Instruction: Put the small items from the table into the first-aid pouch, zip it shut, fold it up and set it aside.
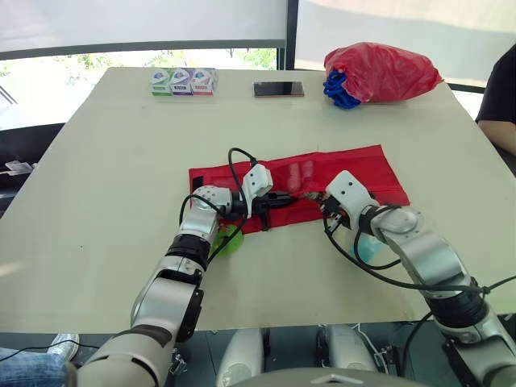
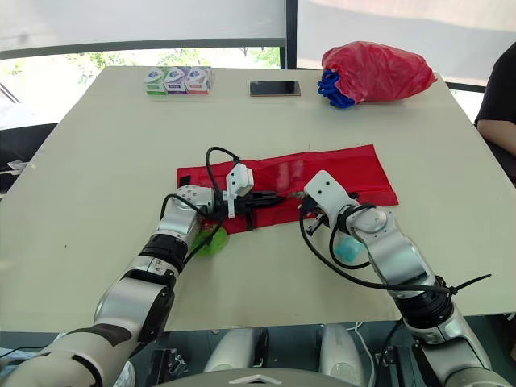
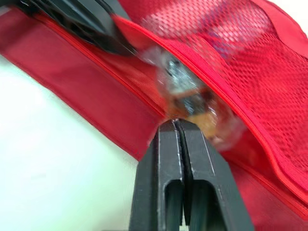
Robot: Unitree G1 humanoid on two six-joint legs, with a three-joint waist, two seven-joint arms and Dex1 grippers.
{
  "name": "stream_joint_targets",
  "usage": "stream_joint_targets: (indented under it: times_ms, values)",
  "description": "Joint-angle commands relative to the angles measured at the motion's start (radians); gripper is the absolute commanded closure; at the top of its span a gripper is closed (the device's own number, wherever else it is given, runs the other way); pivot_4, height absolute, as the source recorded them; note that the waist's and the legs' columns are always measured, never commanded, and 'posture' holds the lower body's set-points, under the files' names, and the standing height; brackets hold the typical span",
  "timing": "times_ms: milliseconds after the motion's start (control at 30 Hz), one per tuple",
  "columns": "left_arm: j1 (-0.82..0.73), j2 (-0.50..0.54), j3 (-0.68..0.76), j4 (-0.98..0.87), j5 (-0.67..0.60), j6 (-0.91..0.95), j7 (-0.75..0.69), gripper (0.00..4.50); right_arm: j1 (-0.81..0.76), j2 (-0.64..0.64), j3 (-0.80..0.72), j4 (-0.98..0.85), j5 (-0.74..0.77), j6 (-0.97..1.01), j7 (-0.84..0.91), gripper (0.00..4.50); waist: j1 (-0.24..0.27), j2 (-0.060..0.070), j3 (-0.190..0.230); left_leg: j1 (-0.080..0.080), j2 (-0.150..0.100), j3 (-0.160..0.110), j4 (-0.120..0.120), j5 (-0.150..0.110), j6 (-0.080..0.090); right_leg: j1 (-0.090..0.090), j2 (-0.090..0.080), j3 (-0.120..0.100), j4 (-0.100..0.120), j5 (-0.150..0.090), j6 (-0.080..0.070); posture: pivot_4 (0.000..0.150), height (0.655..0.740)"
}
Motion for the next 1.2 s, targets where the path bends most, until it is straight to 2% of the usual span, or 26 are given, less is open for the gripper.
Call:
stream_joint_targets:
  times_ms: [33,367,800,933,1200]
  values:
    - [0.001,0.001,-0.005,-0.025,-0.005,-0.006,-0.016,4.5,-0.02,0.019,-0.008,0.033,-0.012,-0.046,-0.03,4.48,0.0,0.0,0.0,0.0,0.0,0.0,0.0,0.0,0.0,0.0,0.0,0.0,0.0,0.0,0.0,0.15,0.74]
    - [-0.003,0.002,-0.02,-0.029,0.001,-0.011,-0.039,4.5,-0.117,0.128,-0.015,0.22,-0.039,-0.142,-0.108,4.48,-0.002,0.0,0.0,0.0,0.0,0.0,0.0,0.002,-0.003,0.0,0.0,0.0,0.0,0.0,0.0,0.15,0.74]
    - [0.012,-0.002,-0.027,-0.046,-0.005,-0.004,-0.046,4.5,-0.171,0.256,-0.109,0.387,-0.058,-0.316,-0.274,4.48,-0.004,0.0,0.0,0.0,0.0,0.001,-0.001,0.002,-0.004,-0.001,0.0,0.001,0.001,0.0,0.0,0.15,0.74]
    - [0.013,-0.001,-0.027,-0.047,-0.004,-0.005,-0.046,4.5,-0.168,0.277,-0.115,0.379,-0.05,-0.339,-0.273,4.48,-0.004,0.0,0.0,0.0,0.0,0.001,-0.001,0.002,-0.004,-0.001,0.0,0.001,0.001,0.0,0.0,0.15,0.74]
    - [0.011,0.001,-0.025,-0.037,-0.001,-0.01,-0.046,4.5,-0.101,0.245,-0.087,0.258,-0.032,-0.256,-0.2,4.48,-0.003,0.0,0.0,0.0,0.0,0.001,-0.002,0.002,-0.004,-0.001,0.0,0.001,0.001,0.0,0.0,0.15,0.74]
